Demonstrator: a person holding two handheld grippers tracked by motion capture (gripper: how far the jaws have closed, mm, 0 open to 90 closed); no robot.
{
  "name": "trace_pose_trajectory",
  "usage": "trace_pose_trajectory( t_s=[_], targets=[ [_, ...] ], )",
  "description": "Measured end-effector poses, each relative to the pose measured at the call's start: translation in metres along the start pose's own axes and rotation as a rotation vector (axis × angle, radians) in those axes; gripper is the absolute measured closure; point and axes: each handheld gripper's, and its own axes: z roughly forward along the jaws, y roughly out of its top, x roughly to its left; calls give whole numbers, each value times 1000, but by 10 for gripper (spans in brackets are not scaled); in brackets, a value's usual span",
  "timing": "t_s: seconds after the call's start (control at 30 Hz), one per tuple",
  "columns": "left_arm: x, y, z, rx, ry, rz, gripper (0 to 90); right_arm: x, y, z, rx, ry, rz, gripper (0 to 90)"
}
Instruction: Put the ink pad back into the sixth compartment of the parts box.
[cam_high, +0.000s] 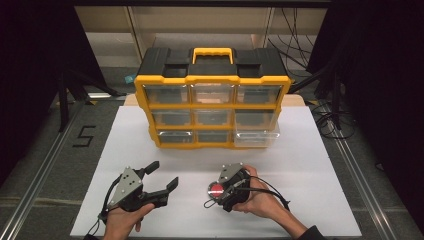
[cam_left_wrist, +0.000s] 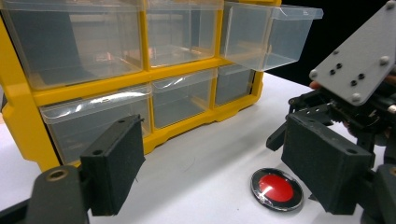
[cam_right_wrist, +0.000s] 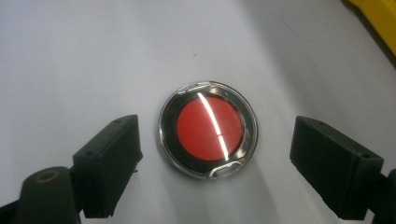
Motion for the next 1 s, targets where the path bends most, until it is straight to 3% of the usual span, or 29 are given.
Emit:
trace_pose_trajectory(
  t_s=[0.43, 0.63, 1.0],
  targets=[
    [0, 0, 1, -3, -4, -2, 206, -5, 5, 15, 57, 34, -22, 174],
    [0, 0, 1, -3, -4, -2, 206, -5, 6, 20, 93, 73, -9, 179],
    [0, 1, 1, -3, -4, -1, 206, -7, 11, 25, 112, 89, -2, 199]
  ],
)
